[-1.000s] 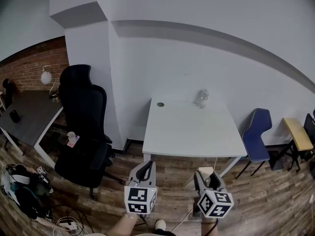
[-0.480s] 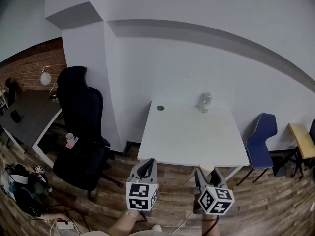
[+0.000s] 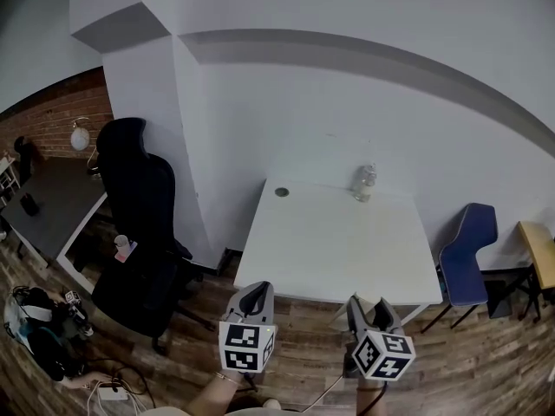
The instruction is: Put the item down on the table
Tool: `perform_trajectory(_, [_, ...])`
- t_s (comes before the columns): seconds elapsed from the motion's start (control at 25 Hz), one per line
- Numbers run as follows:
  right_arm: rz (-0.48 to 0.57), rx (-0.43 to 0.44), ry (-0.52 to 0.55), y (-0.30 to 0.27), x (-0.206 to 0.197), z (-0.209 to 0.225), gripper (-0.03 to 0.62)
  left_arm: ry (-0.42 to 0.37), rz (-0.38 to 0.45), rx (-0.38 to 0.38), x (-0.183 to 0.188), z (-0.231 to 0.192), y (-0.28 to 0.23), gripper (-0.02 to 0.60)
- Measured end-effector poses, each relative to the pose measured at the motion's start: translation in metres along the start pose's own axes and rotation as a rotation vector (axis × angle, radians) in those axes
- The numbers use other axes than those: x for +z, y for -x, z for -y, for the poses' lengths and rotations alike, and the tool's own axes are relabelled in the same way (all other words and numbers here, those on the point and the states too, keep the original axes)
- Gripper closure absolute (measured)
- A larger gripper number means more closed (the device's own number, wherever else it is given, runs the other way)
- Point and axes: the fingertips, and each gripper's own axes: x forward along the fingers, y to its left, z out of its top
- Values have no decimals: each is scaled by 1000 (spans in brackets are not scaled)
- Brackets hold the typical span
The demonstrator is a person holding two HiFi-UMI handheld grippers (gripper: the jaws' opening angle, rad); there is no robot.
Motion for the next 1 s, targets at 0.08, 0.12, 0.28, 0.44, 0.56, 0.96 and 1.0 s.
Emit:
perform_trajectory(0.08, [-12,2,-12,-5,-4,3,309,-4,-13,2,-1,1,-5,560])
perform_trajectory(0.12, [-17,4,-16,-7,-5,4,309,-5,-15,2,-1,1,-7,560])
perform_trajectory(0.28, [-29,12,-23,-15,-8,6,309,-12,-23,-1,-2,4,-15,560])
perform_trajectory(0.44, [-31,7,-23,-24,-9,12,309,-8,-36,0,-9,1,-26,560])
perform_trajectory(0.56, [-28,-1,-23,-36,-5,17,309,-10,-37,-1,-9,-3,-37,560])
perform_trajectory(0.96, [-3,-20,36,-83,28,34,309,34,4,-22,7,-15,-105,560])
perform_trajectory(1.0, [2,-25,43,-88,34,37,309,39,8,-28,9,-15,-113,560])
